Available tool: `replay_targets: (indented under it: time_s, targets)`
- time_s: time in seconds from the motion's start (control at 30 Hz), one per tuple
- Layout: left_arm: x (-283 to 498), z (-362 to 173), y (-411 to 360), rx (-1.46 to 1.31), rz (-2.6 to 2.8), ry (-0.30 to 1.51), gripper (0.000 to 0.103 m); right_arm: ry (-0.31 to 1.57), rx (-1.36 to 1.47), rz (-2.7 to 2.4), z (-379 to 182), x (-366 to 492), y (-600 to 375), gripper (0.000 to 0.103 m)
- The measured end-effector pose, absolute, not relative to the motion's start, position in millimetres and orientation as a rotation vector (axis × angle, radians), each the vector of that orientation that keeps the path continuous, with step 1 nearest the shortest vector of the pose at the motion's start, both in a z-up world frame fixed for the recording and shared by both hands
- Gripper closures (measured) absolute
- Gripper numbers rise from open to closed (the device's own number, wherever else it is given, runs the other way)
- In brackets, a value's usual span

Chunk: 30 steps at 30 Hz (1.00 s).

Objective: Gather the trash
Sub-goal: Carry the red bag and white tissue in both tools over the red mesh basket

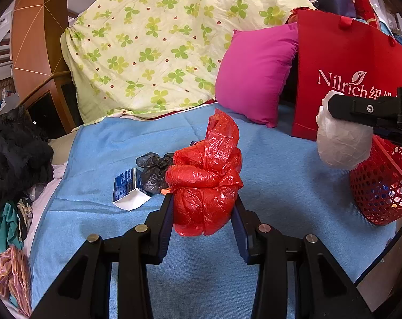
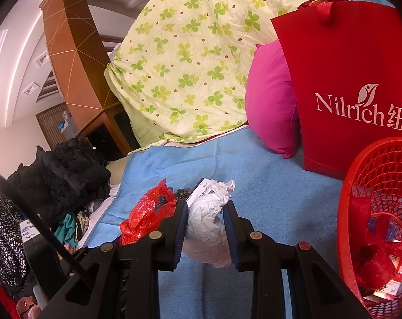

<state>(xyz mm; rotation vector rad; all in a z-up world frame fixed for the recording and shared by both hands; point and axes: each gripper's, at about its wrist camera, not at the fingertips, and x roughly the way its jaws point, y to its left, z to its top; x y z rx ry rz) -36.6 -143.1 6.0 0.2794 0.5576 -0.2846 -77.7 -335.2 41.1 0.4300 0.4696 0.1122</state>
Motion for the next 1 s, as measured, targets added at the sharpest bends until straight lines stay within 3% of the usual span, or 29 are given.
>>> replay_targets:
  time_s: [1.0]
  targets:
    - [-38.9,9.6,-142.8,0.283,-0.294,0.556,0.06,0.462,0.423,0.112,44.2,-77.9,-334.4,0.073]
